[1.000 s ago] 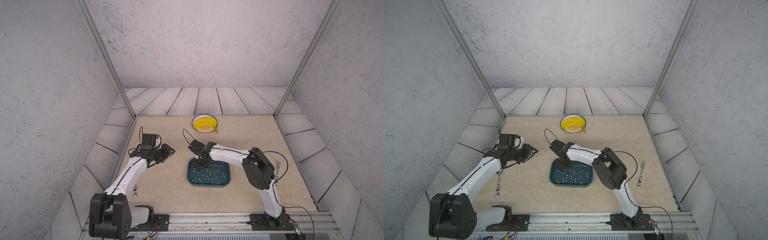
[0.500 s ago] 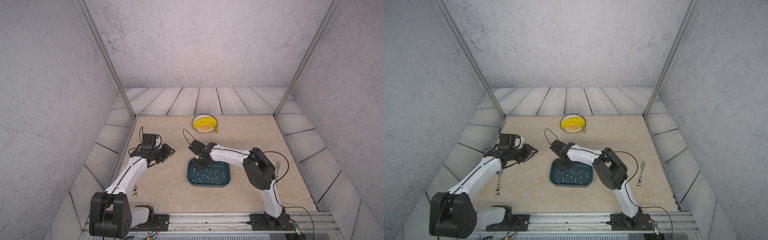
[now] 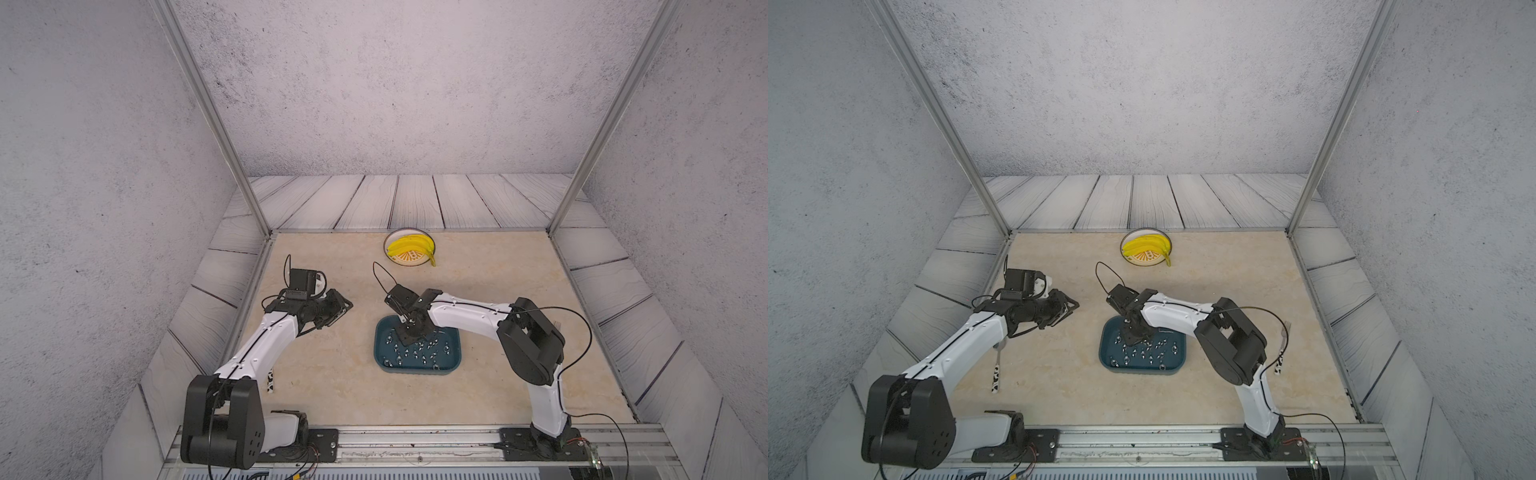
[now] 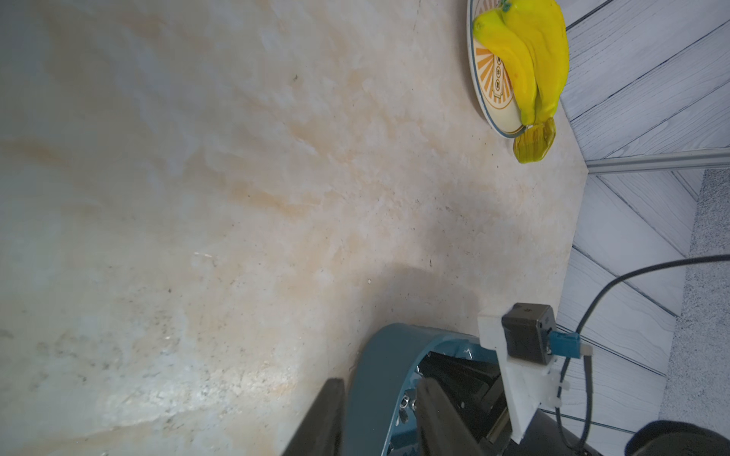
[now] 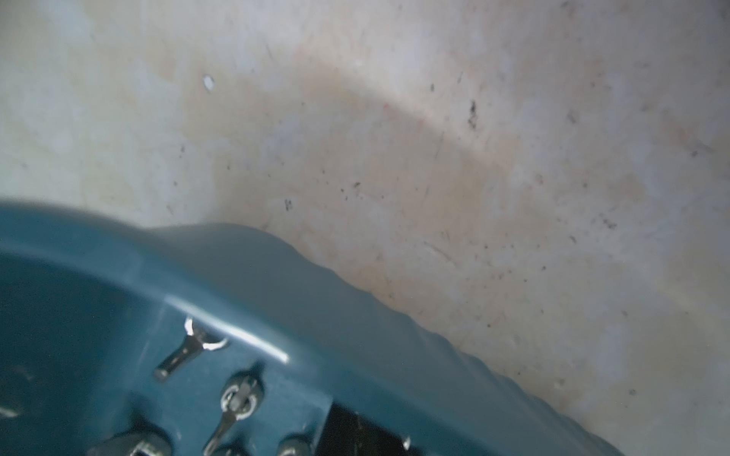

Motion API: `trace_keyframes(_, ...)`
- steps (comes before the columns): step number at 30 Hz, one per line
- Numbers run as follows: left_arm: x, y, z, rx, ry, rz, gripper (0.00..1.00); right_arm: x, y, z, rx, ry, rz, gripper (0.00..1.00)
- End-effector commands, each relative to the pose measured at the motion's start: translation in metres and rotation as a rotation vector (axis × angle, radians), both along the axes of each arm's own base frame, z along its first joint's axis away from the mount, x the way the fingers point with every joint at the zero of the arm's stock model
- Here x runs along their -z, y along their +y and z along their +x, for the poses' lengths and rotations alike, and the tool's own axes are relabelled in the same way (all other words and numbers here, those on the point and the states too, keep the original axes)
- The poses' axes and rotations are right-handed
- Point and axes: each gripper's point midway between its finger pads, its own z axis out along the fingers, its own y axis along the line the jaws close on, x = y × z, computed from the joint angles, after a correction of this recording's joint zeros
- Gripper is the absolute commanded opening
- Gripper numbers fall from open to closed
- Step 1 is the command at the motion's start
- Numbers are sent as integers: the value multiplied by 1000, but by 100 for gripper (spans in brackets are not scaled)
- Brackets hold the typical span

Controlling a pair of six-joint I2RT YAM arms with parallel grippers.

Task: Take out the wing nut from the storage box
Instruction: Pick up the wing nut from the storage box, then place the wing nut at the center of the board.

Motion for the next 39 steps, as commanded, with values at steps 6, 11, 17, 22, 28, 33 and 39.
trace_keyframes(6, -12, -25, 2, 95, -36, -3, 36, -34, -8, -2, -35, -47, 8, 0)
trace_keyframes(11, -24, -38, -1, 156, -73, 15, 36, -41, -14, -4, -30, -57, 4, 0)
trace_keyframes(17, -31, -68, -6, 264, -99, 32, 36, -58, -23, -2, -17, -91, -4, 0)
trace_keyframes(22, -33, -89, -2, 314, -105, 39, 36, -73, -38, 4, 29, -120, -10, 0)
trace_keyframes(28, -38, -113, -2, 372, -115, 31, 36, -88, -92, 27, 181, -165, -38, 0)
trace_keyframes(33, -41, -142, -9, 453, -119, 12, 36, -76, -166, 45, 412, -119, -34, 0)
trace_keyframes(39, -34, -174, -20, 538, -105, -3, 36, -42, -213, 46, 566, -42, -45, 0)
